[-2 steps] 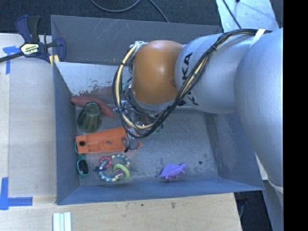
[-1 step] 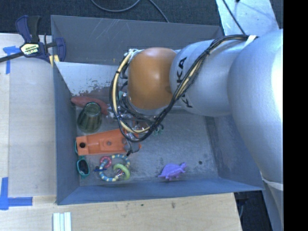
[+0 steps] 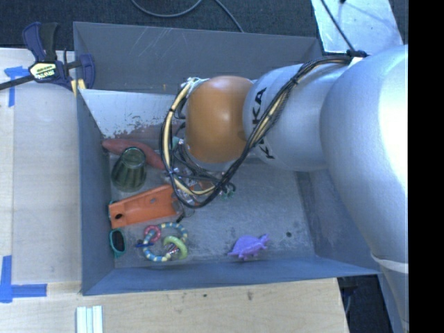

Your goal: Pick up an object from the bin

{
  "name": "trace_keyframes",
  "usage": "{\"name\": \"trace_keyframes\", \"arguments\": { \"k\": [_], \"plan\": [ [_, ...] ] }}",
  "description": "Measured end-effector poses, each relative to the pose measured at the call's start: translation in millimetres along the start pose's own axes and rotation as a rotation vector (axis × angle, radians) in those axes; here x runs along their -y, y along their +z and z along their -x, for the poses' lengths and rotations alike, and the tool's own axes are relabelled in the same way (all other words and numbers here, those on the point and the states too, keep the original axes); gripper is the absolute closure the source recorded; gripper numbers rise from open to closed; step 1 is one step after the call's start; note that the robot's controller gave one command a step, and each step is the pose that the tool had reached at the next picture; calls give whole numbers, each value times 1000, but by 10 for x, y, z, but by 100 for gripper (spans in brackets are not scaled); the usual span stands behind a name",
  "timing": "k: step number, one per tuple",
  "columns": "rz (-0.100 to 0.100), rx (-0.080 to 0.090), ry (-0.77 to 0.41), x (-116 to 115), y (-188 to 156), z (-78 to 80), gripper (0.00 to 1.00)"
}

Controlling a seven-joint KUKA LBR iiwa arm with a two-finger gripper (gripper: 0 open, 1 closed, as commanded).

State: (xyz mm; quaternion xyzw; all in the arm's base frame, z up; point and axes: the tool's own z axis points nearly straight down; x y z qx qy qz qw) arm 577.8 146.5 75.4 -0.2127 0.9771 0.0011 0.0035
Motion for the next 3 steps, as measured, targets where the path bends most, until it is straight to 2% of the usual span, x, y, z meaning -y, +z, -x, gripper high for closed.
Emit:
{"name": "trace_keyframes", "arguments": {
  "k": [2, 3],
  "plan": [
    [0, 0, 0, -1, -31, -8, 100],
    [1, -5, 0, -2, -208, -31, 100]
  ]
}}
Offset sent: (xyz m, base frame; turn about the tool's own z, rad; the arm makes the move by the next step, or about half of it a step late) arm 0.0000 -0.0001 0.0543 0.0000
